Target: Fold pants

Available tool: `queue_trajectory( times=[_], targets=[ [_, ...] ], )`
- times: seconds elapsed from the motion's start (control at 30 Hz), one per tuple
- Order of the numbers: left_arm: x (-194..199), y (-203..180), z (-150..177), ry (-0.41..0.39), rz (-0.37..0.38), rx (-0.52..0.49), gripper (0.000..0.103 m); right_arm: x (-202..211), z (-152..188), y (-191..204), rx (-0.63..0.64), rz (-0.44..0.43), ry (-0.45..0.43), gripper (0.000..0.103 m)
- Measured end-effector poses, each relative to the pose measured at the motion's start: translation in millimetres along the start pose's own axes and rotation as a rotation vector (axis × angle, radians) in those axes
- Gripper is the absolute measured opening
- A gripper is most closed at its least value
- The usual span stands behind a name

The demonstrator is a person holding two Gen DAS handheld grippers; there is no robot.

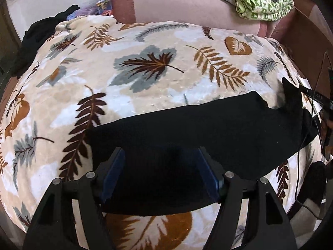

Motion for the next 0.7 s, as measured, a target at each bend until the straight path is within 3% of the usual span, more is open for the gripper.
queue_trajectory(
  times=[0.2,0.23,0.27,0.33,0.5,0.6,0.7],
  targets=[
    [-12,-9,0,0.03,0.001,0.009,0.07,-26,21,-21,-0.06,0.015,0.09,0.059],
    [-13,-10,1,0.032,-0.002,0.008,0.07,-33,23,-18,-0.063,-0.016,0.104,0.042],
    [-13,-10,2,0.033,-0.007,0.008,0.07,-36,26,-16,-0.068,-0.048,0.118,0.013],
    [-11,-9,3,0.035,-0.016,0.014,0.07,-22,28,-15,-0.067,-0.071,0.093,0.008],
    [2,-3,4,0.006,-0.003,0.039,0.07,73,38,-41,-0.084,-0.043,-0.058,0.007],
    [4,-3,6,0.005,0.007,0.058,0.07,93,59,-62,-0.107,-0.009,-0.019,0.008],
    [5,-7,11,0.016,0.0,0.059,0.07,79,78,-72,-0.135,0.031,0.048,0.008]
  ],
)
Point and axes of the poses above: each gripper's, at about its wrist camera, not at the fingertips, and x roughly against the way its jaws point, y to its left, z to its underside, the point moved 2 cm from there along -x, roughly the way its jaws point, and after that the axes turned 6 degrees about -z, right-handed, at the moved point
